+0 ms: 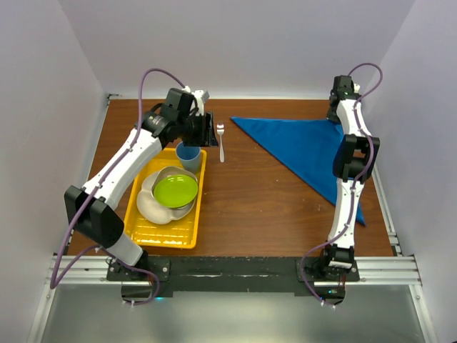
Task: Fold the napkin, place the utensils inside, and roll it up
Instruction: Fold the napkin
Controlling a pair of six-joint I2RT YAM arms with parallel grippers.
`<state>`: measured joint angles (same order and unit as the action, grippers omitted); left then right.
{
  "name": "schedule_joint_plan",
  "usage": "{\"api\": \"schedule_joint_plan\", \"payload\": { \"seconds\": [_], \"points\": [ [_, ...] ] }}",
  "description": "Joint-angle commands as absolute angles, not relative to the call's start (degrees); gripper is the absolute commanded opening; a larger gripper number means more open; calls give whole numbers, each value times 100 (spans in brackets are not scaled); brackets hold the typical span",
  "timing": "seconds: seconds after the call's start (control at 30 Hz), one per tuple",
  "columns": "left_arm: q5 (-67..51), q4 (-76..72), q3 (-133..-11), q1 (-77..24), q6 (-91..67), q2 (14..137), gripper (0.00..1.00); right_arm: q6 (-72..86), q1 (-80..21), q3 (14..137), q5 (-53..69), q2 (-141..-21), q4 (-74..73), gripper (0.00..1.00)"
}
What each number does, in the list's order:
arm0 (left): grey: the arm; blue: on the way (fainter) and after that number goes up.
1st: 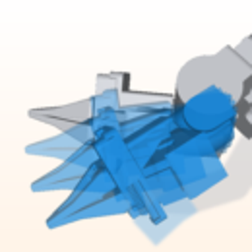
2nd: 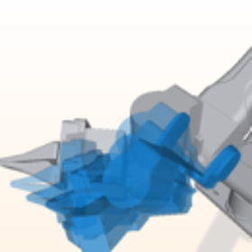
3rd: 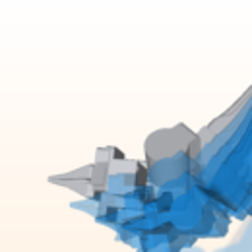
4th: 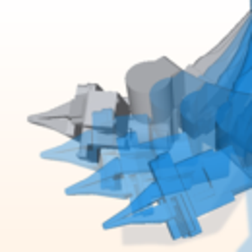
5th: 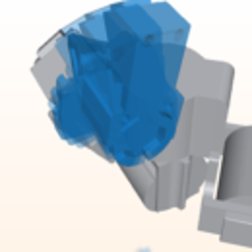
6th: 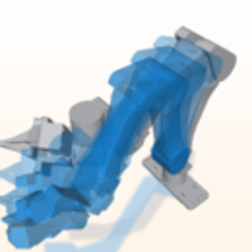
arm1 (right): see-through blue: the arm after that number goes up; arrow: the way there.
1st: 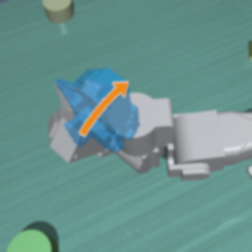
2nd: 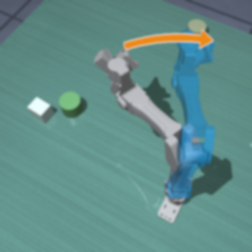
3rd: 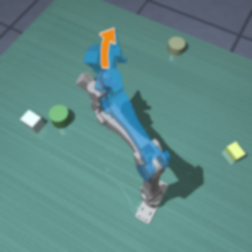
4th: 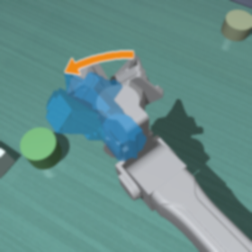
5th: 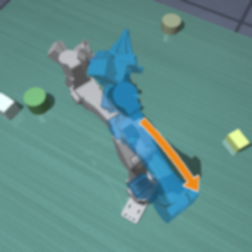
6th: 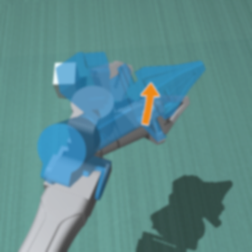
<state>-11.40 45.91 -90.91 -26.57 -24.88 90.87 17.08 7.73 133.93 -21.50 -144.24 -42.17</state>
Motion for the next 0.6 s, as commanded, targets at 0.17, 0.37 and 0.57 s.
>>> {"api": "schedule_joint_plan", "payload": {
  "seconds": [0.17,0.37,0.57],
  "points": [
    [-1257,4526,-9431,-2558,-2505,9141,55,1828,879,13702,-2320,-14458,-4070,0],
    [-1283,4526,-9466,-2549,-2514,9184,55,1793,888,13729,-2364,-14476,-4034,0],
    [-1292,4526,-9483,-2540,-2514,9202,55,1758,914,13799,-2347,-14546,-3999,0]
  ]
}}
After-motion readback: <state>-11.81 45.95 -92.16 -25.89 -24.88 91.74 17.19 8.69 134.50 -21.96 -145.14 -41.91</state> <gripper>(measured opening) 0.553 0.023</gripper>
